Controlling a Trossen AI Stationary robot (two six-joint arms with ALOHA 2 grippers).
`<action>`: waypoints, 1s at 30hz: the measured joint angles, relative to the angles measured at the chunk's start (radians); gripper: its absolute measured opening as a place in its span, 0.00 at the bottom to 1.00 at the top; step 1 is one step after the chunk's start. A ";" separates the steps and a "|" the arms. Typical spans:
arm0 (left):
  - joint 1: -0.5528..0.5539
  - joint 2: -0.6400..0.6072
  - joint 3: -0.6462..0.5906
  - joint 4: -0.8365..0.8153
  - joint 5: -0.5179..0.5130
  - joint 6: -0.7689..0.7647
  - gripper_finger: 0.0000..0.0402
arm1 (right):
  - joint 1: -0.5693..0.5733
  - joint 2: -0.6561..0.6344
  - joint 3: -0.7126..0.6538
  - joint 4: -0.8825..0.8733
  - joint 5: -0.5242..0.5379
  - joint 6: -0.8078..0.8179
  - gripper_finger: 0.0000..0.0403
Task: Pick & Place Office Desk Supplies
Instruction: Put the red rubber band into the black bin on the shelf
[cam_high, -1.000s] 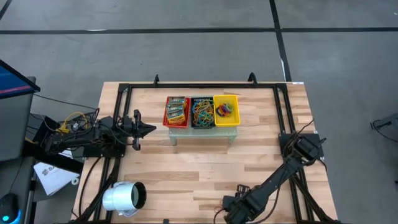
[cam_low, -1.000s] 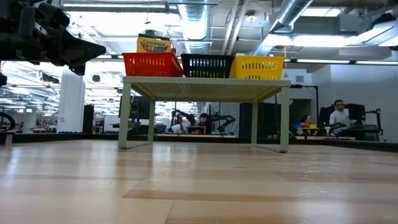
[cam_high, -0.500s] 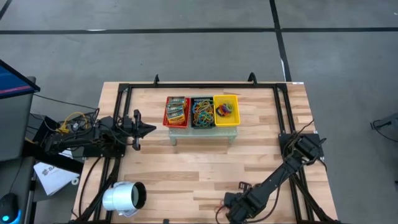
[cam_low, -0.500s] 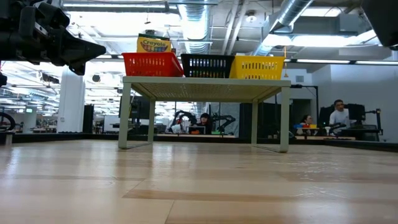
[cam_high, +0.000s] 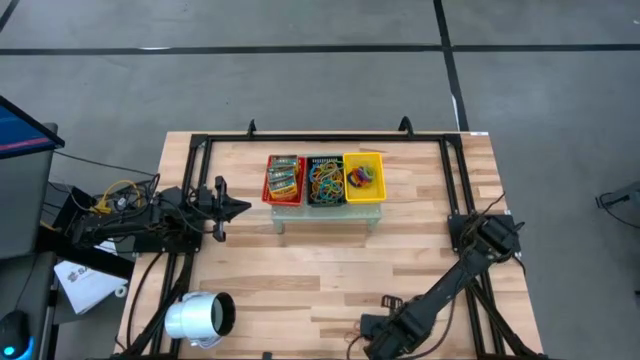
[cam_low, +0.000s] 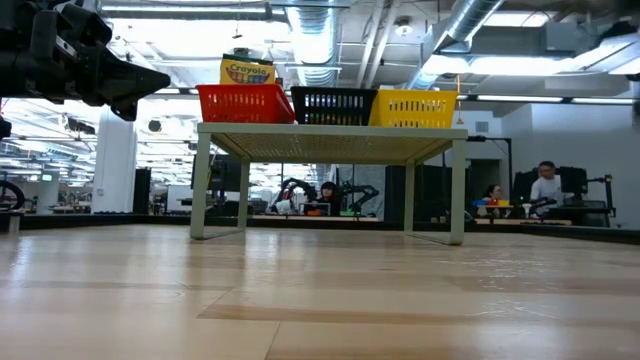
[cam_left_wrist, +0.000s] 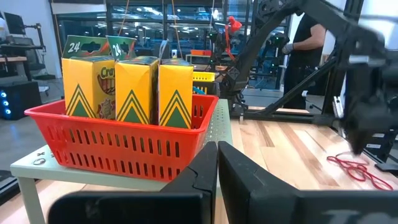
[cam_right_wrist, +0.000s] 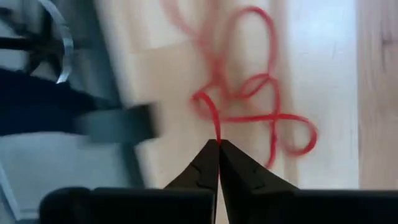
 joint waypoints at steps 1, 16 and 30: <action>0.000 0.000 0.000 0.000 0.000 0.000 0.02 | 0.003 -0.020 0.016 -0.019 0.000 -0.010 0.01; 0.000 0.000 0.000 0.000 0.000 0.000 0.02 | -0.065 -0.357 0.129 -0.086 0.402 -0.308 0.00; 0.000 0.000 0.000 0.000 0.000 0.000 0.02 | -0.443 -0.430 0.129 0.061 0.481 -0.891 0.00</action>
